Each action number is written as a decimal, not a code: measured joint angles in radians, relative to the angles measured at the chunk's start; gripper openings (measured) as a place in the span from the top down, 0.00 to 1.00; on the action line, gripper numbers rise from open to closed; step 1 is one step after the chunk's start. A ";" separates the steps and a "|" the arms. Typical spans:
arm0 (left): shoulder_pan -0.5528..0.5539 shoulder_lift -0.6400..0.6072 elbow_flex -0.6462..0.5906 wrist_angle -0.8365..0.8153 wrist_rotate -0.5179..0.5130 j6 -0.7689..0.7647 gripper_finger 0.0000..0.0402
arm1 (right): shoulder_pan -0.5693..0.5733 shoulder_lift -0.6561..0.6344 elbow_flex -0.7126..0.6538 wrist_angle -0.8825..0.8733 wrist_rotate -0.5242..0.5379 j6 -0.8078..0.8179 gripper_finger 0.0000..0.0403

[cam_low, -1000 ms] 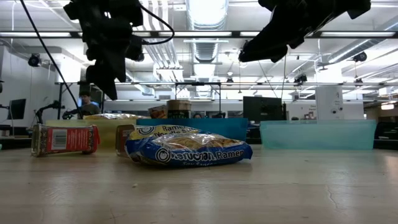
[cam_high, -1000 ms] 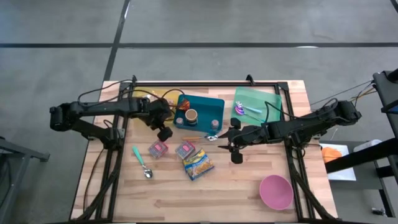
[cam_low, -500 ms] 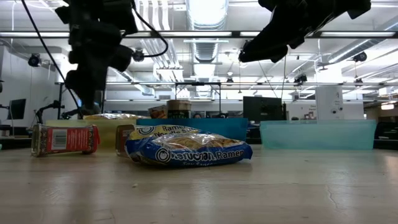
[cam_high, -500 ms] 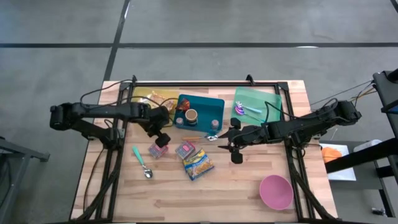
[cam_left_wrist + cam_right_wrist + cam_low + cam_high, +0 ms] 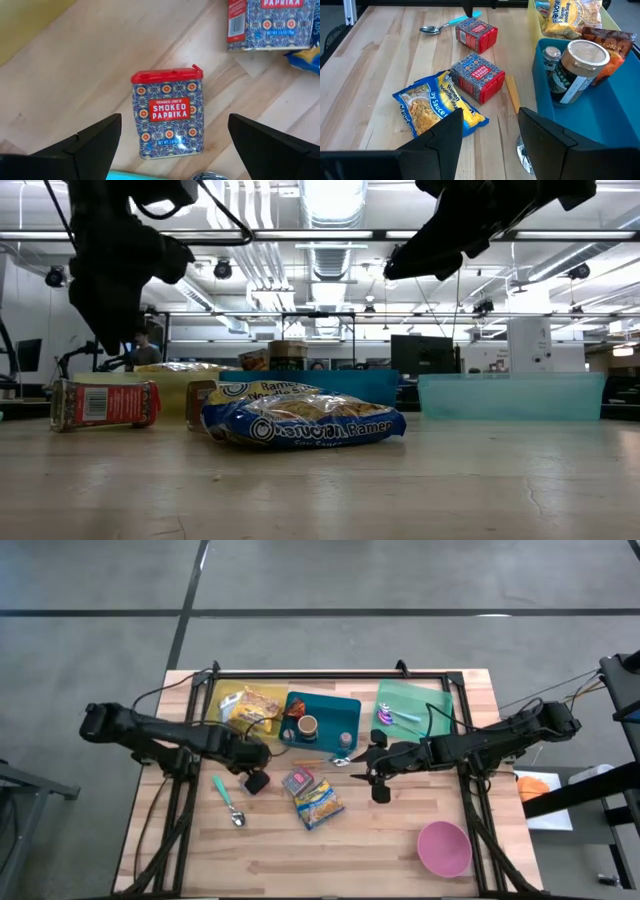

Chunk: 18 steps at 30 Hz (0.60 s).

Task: Pick & Place Food Item
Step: Put the left red seasoning into the blue bin

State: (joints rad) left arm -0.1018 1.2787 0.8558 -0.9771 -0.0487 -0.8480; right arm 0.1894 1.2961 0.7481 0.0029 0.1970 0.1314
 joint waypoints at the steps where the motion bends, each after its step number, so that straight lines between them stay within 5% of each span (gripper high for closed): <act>1: -0.016 0.002 0.000 0.000 -0.015 -0.007 0.07 | 0.000 0.000 0.000 0.000 0.000 0.000 0.53; 18: -0.072 0.141 -0.011 0.042 -0.038 -0.001 0.07 | 0.002 0.000 0.000 0.002 -0.023 0.045 0.53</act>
State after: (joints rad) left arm -0.1734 1.4198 0.8448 -0.9356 -0.0867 -0.8490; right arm 0.1917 1.2961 0.7483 0.0052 0.1741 0.1768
